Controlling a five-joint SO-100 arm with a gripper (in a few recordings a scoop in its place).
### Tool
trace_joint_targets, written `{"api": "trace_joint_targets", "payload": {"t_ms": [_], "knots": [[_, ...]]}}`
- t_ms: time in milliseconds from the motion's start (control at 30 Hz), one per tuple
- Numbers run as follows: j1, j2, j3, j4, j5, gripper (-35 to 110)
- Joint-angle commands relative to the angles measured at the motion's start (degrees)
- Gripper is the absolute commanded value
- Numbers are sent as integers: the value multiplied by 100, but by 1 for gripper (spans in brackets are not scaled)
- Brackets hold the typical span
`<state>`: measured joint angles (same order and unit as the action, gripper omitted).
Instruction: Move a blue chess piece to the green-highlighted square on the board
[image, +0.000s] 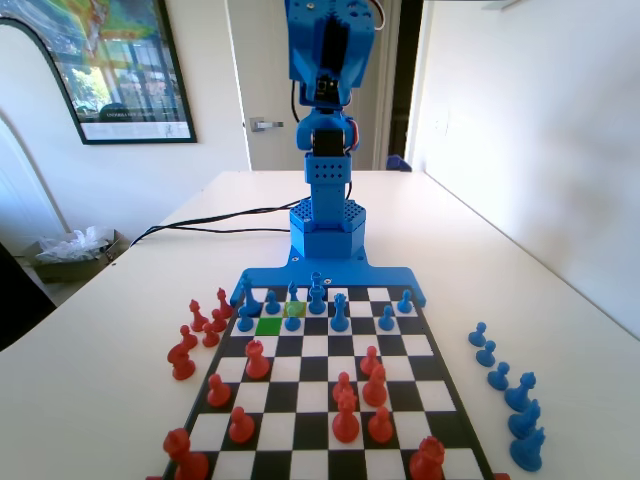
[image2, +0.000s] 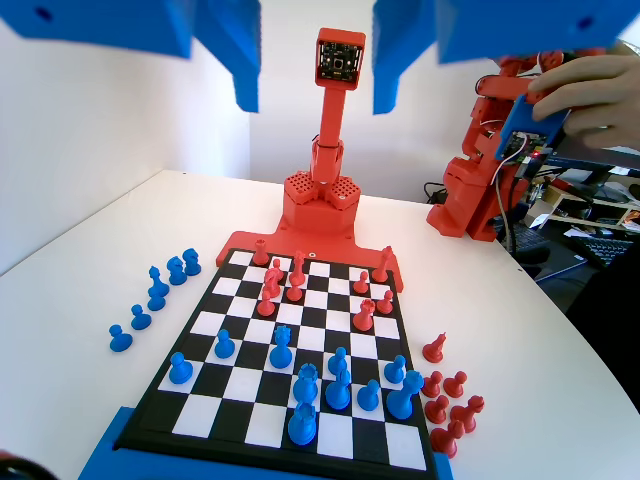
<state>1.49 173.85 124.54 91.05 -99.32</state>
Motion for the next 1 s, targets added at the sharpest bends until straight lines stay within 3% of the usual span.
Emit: {"api": "trace_joint_targets", "payload": {"t_ms": [0,200,567,967], "knots": [[-26,70,35,-79,-97,6],[-132,-176,-88,-62,-97,3],[167,-3243,-2259,193,246,1],[844,-4184,-536,-958,-352,2]]}}
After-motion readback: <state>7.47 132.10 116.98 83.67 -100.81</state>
